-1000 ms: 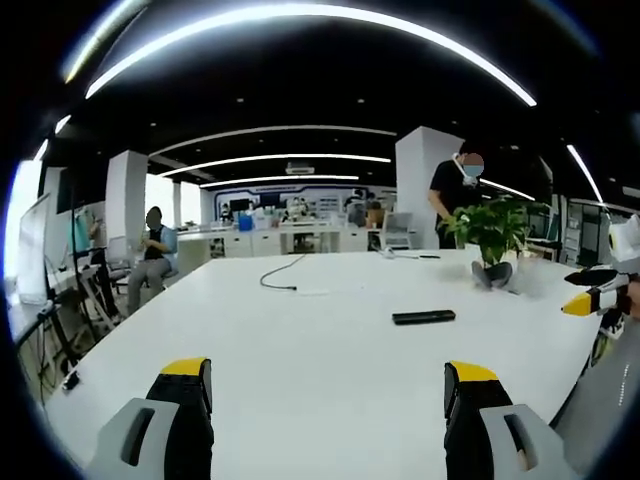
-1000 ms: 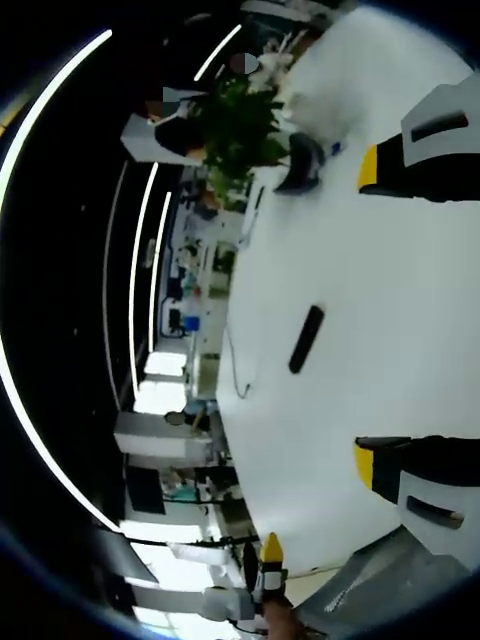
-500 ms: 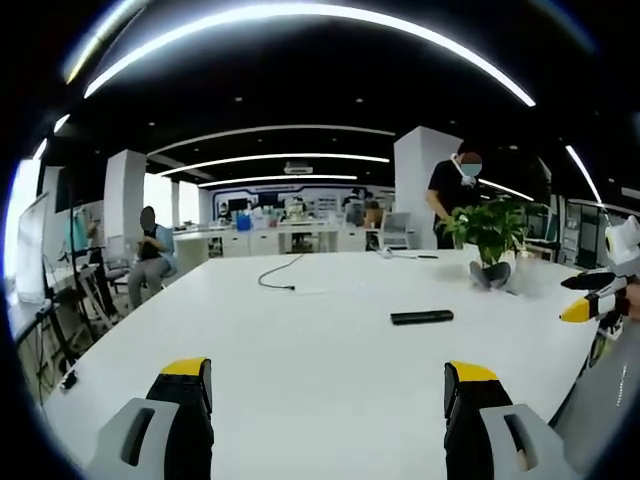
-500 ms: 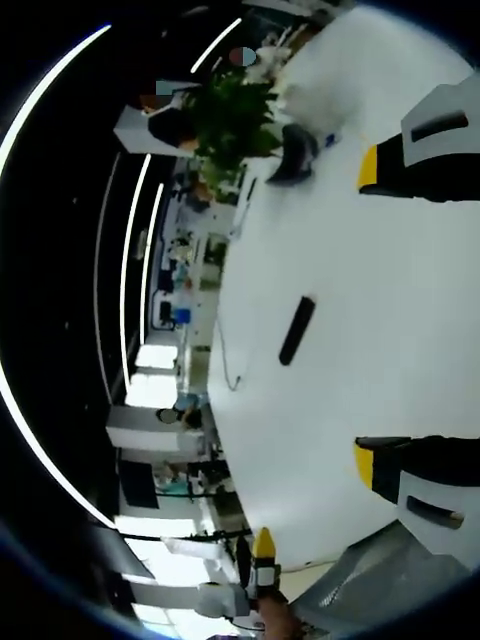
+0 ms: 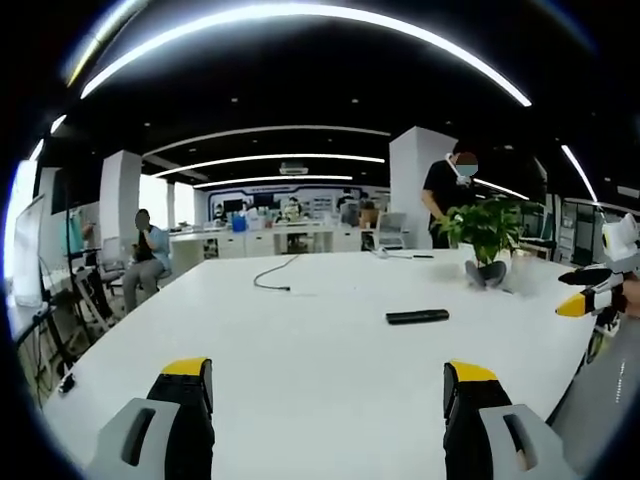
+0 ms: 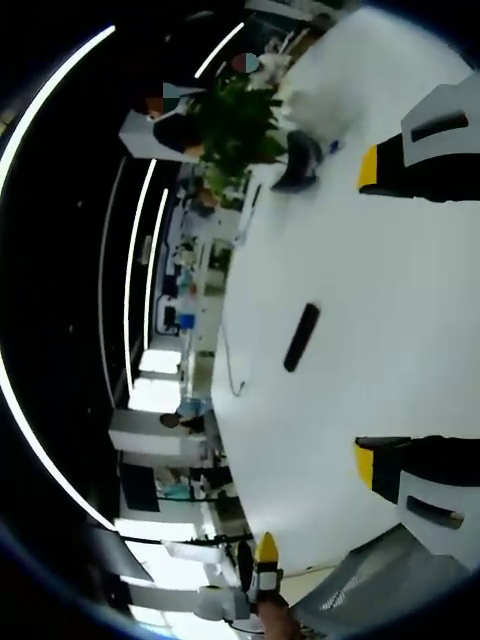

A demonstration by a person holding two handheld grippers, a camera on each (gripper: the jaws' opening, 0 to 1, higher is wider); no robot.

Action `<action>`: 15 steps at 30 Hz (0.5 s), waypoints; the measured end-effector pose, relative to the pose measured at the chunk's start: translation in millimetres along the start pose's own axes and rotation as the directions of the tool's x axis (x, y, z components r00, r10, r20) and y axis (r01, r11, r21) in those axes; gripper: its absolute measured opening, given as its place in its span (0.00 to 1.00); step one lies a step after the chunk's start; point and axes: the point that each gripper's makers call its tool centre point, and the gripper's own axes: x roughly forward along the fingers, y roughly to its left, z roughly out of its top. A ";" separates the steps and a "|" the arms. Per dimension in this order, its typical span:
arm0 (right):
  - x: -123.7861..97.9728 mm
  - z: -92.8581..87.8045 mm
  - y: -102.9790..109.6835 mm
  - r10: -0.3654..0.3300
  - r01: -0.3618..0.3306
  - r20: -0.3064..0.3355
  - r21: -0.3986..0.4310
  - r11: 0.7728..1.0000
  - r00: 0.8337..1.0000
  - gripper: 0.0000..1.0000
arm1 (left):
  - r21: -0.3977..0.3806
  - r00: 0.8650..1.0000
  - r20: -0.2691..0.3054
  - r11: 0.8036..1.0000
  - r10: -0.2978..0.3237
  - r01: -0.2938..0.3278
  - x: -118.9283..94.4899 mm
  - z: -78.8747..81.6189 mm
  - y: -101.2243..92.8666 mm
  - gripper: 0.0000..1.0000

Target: Press the specified remote control buttons in sequence, fully releasing each button before pressing the next.

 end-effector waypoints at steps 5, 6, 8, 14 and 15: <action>1.2 -1.4 3.0 0.011 -0.012 -0.009 -0.009 1.000 1.000 0.99 | -0.005 0.999 0.030 1.000 -0.021 0.021 -0.7 5.8 -4.4 1.00; 1.5 -1.2 4.0 0.015 -0.015 -0.009 -0.013 1.000 1.000 0.99 | 0.001 0.999 0.027 1.000 -0.019 0.019 -0.6 5.2 -4.0 1.00; 1.9 -1.4 5.1 0.019 -0.019 -0.010 -0.019 1.000 1.000 0.99 | 0.003 1.000 0.022 1.000 -0.018 0.018 -0.6 4.4 -3.9 1.00; 1.8 -0.9 3.0 0.010 -0.010 -0.004 -0.016 1.000 1.000 0.99 | 0.000 1.000 0.021 1.000 -0.017 0.017 -0.6 4.5 -3.3 1.00; 2.1 -0.1 2.7 0.008 -0.008 -0.001 -0.019 1.000 1.000 0.99 | 0.000 1.000 0.019 1.000 -0.018 0.018 -0.5 4.0 -3.9 1.00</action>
